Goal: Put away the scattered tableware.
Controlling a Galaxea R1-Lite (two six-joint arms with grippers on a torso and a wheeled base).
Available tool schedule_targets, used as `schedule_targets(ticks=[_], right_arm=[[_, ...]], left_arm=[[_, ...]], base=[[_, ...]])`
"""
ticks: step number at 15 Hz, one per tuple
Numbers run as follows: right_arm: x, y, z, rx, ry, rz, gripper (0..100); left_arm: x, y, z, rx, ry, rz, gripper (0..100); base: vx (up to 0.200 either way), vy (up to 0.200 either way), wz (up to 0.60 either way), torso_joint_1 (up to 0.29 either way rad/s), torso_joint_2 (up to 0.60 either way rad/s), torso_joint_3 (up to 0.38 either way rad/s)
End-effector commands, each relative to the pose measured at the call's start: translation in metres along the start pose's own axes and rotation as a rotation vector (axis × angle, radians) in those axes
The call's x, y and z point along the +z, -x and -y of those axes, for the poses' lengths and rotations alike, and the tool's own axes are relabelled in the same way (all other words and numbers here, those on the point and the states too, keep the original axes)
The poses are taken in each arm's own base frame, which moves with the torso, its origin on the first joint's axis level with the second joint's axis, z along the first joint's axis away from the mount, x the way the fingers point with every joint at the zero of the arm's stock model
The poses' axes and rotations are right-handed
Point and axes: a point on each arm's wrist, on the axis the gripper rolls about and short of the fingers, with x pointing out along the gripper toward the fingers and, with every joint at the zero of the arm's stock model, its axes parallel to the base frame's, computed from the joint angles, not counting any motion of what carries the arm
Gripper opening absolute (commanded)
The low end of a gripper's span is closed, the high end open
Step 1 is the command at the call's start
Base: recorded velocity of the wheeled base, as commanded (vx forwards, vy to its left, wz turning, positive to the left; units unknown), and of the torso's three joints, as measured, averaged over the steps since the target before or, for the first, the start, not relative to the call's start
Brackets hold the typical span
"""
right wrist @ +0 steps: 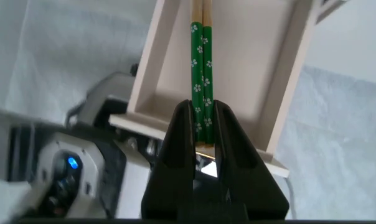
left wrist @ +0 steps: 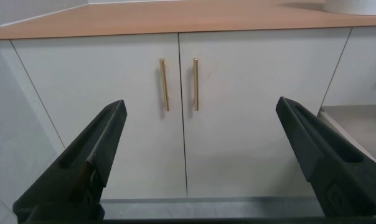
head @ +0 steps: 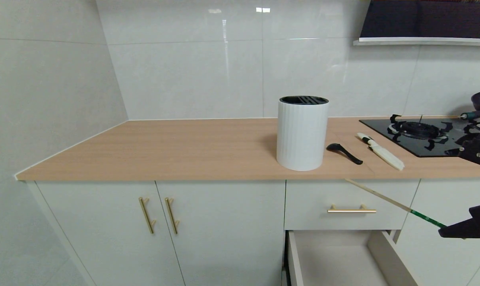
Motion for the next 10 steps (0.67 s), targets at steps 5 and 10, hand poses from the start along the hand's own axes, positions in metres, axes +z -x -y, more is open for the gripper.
schedule_targets(ticks=[5,10], right_arm=[[-0.003,-0.021,0.001,-0.001,0.02,-0.035,0],[-0.005,-0.03,0.001,0.002,0.046,-0.073,0]], left_arm=[[0.0,0.0,0.0,0.0,0.0,0.0,100],[0.0,0.0,0.0,0.0,0.0,-0.001,100]], base=[[0.0,0.0,0.0,-0.017,0.04,0.026],[0.0,0.0,0.0,-0.158,0.41,0.248]])
